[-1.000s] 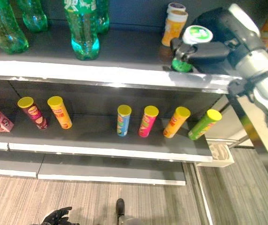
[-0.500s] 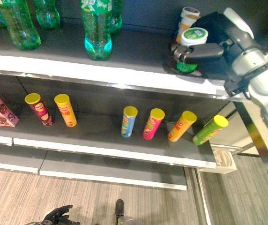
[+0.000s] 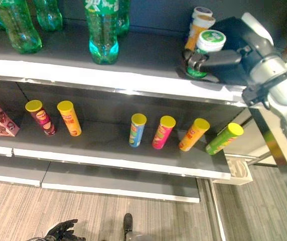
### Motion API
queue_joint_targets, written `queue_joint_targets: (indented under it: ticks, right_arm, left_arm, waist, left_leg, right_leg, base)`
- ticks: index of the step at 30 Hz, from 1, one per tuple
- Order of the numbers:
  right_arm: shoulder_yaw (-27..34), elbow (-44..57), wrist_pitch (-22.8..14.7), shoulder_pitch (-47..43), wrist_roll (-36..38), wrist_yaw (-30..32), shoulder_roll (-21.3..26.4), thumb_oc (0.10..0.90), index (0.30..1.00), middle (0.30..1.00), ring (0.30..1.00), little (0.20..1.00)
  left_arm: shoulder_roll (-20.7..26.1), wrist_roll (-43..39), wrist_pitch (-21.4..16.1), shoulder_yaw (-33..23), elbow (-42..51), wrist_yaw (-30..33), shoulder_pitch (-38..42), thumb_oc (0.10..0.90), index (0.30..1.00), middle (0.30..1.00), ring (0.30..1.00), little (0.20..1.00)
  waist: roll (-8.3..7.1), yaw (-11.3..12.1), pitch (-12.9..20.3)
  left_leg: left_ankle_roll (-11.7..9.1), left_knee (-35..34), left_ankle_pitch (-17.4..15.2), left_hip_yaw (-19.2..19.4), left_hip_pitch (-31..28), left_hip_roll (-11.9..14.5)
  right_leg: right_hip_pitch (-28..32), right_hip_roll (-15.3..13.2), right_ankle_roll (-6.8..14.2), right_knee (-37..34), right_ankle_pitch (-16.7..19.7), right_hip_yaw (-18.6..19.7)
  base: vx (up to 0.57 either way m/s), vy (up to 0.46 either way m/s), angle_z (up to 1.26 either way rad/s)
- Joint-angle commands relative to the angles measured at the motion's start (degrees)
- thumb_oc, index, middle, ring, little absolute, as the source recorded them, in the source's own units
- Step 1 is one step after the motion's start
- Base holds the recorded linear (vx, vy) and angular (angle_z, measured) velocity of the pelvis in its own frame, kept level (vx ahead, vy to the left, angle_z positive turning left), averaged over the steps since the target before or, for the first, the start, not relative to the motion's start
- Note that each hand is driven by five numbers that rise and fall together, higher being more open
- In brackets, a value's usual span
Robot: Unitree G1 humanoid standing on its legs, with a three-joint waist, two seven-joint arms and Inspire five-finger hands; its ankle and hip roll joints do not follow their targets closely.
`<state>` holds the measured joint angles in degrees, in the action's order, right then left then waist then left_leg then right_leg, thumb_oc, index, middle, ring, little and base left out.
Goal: Put the goods on the table back onto the shelves and tidy them up.
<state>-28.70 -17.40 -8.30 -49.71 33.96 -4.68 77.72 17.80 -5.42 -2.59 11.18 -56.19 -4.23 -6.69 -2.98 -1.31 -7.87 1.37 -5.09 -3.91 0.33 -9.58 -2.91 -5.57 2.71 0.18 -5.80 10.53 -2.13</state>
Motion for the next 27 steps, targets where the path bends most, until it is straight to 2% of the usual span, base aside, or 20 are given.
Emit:
queue_joint_targets:
  ticks: [1, 10, 14, 18, 21, 23, 24, 26, 27]
  right_arm:
    - [6.05, -2.65, -2.36, -2.96, 0.76, 2.79, 1.08, 0.800, 0.900, 0.900, 0.900, 0.900]
    - [19.97, -1.93, -6.08, 0.77, 3.67, 9.08, -0.04, 0.800, 0.900, 0.900, 0.900, 0.900]
    - [29.23, 1.48, -7.64, 7.35, 3.30, 11.04, -0.33, 0.800, 0.900, 0.900, 0.900, 0.900]
    - [37.42, 5.64, -8.52, 14.77, 3.73, 11.56, -1.13, 0.800, 0.900, 0.900, 0.900, 0.900]
    - [41.51, 8.89, -8.44, 19.71, 2.31, 11.62, -2.29, 0.800, 0.900, 0.900, 0.900, 0.900]
    - [42.60, 10.04, -8.38, 21.30, 1.04, 11.71, -2.29, 0.800, 0.900, 0.900, 0.900, 0.900]
    - [44.01, 10.48, -8.71, 21.93, 0.92, 12.30, -2.27, 0.800, 0.900, 0.900, 0.900, 0.900]
    - [44.24, 10.56, -8.56, 21.60, -0.39, 13.12, -2.12, 0.800, 0.900, 0.900, 0.900, 0.900]
    - [44.78, 10.95, -8.38, 21.85, -2.12, 14.17, -2.49, 0.800, 0.900, 0.900, 0.900, 0.900]
  left_arm:
    - [4.02, 0.41, -2.38, 2.04, -0.16, 0.27, 0.64, 0.800, 0.900, 0.900, 0.900, 0.900]
    - [3.66, 0.22, -1.97, 0.44, -0.97, 0.91, 0.99, 0.800, 0.900, 0.900, 0.900, 0.900]
    - [3.88, 0.09, -2.06, -0.23, -0.42, 1.06, 0.84, 0.800, 0.900, 0.900, 0.900, 0.900]
    - [4.85, 0.18, -2.15, -0.57, 0.60, 0.63, 0.99, 0.800, 0.900, 0.900, 0.900, 0.900]
    - [6.91, 1.03, -2.26, -0.36, 2.70, 0.22, 2.66, 0.800, 0.900, 0.900, 0.900, 0.900]
    - [8.09, 0.90, -2.32, -0.46, 4.88, -0.11, 3.02, 0.800, 0.900, 0.900, 0.900, 0.900]
    - [9.00, 0.35, -2.16, -0.39, 6.40, -0.03, 3.15, 0.800, 0.900, 0.900, 0.900, 0.900]
    - [9.57, -0.02, -2.06, -0.31, 7.20, -0.08, 3.30, 0.800, 0.900, 0.900, 0.900, 0.900]
    - [9.66, -0.22, -1.85, -0.54, 7.36, -0.15, 2.85, 0.800, 0.900, 0.900, 0.900, 0.900]
  waist:
    - [-2.37, 0.63, 2.68]
    - [-1.98, -0.09, 3.15]
    - [-1.99, -0.39, 3.13]
    - [-1.99, -1.45, 1.82]
    - [-2.25, -2.84, -0.56]
    - [-1.86, -2.85, -0.68]
    - [-1.23, -2.12, -0.59]
    - [-0.74, -1.06, -0.33]
    - [-0.63, -0.29, 0.20]
  left_leg:
    - [-3.32, 0.09, -0.68, 1.30, 2.46, 0.91]
    - [-2.92, 0.09, -1.08, 1.49, 2.17, 0.94]
    - [-2.51, 0.09, -1.09, 1.91, 2.41, 0.88]
    - [-1.81, 0.09, -0.65, 3.78, 3.49, 0.52]
    - [-1.86, 0.09, 0.32, 6.87, 5.26, 1.91]
    - [-2.08, 0.09, 1.24, 9.03, 6.19, 3.37]
    - [-2.23, 0.09, 1.75, 11.09, 6.73, 4.81]
    - [-2.39, 0.09, 1.88, 13.93, 6.84, 6.17]
    - [-2.61, 0.09, 1.77, 16.79, 6.60, 7.20]
  right_leg:
    - [6.61, -3.22, 7.56, 0.80, -7.25, -2.17]
    - [6.60, -3.09, 7.76, 0.80, -7.09, -1.56]
    - [5.88, -3.02, 8.14, 0.80, -6.44, -1.00]
    - [3.90, -3.41, 9.10, 1.11, -3.87, 0.58]
    - [-1.18, -3.19, 10.87, 8.14, -4.03, 0.57]
    - [-1.47, -4.82, 10.61, 9.70, -5.46, -2.90]
    - [-0.22, -7.30, 9.43, 11.52, -7.76, -7.50]
    - [2.07, -11.03, 9.20, 13.07, -9.17, -12.21]
    - [3.98, -14.84, 9.68, 14.13, -8.81, -15.84]
  base:
    - [0.00, 0.000, 0.00]
    - [0.00, 0.000, 0.00]
    - [-0.01, 0.025, -0.05]
    - [-0.09, 0.064, -0.39]
    - [-0.26, 0.002, -1.00]
    - [-0.17, -0.022, -1.02]
    - [-0.15, -0.025, -1.12]
    - [-0.13, -0.046, -1.01]
    - [-0.09, -0.081, -1.12]
